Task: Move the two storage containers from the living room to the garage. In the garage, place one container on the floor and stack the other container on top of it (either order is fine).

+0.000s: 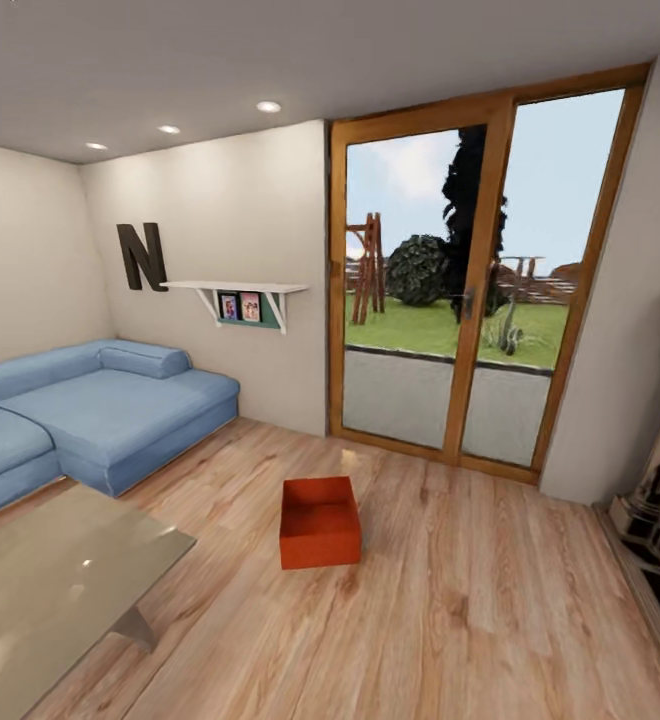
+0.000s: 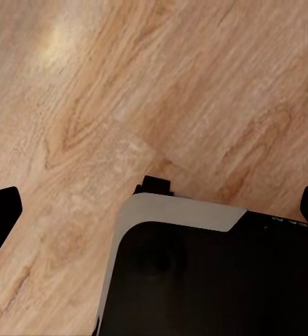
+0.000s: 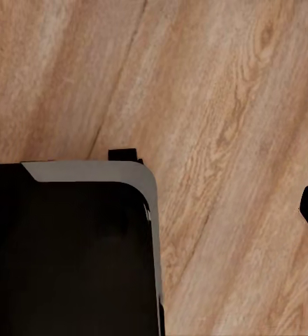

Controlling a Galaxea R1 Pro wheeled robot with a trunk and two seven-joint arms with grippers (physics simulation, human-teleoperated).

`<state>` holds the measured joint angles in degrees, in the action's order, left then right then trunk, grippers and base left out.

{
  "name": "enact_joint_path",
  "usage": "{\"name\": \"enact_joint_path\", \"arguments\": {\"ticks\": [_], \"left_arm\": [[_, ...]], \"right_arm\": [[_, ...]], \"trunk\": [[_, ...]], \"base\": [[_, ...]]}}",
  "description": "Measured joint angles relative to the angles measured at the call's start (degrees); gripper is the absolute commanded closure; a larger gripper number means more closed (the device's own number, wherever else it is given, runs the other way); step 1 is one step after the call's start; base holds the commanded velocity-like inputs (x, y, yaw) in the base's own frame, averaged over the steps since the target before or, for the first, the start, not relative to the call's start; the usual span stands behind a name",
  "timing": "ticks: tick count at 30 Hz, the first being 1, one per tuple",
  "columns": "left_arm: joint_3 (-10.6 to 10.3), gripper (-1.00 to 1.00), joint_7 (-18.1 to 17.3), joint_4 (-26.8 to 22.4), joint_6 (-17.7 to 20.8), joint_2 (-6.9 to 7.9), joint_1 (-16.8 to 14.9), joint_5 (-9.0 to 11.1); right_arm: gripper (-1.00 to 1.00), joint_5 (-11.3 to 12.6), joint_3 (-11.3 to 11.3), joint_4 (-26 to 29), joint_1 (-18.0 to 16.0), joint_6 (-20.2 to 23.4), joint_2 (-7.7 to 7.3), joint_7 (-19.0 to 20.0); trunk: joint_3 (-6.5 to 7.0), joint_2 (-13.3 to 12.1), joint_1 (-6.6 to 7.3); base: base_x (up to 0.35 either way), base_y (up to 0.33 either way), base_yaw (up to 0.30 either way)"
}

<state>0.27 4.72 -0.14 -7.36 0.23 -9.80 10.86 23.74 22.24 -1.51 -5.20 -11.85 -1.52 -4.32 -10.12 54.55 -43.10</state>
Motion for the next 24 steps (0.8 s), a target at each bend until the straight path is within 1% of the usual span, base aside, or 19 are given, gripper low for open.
{"name": "enact_joint_path", "arguments": {"ticks": [16,24], "left_arm": [[0.01,-1.0,0.04,0.01,-0.01,0.04,0.0,0.0],[0.05,-1.0,0.05,0.01,-0.07,0.04,0.0,0.08]], "right_arm": [[-1.0,-0.17,0.3,0.0,0.0,0.06,-0.09,0.13],[-1.0,-0.17,0.3,0.0,0.0,0.09,-0.09,0.13]], "trunk": [[0.0,0.0,0.0],[0.0,0.0,0.0]], "base": [[0.303,-0.144,0.002],[0.312,-0.066,0.0]]}}
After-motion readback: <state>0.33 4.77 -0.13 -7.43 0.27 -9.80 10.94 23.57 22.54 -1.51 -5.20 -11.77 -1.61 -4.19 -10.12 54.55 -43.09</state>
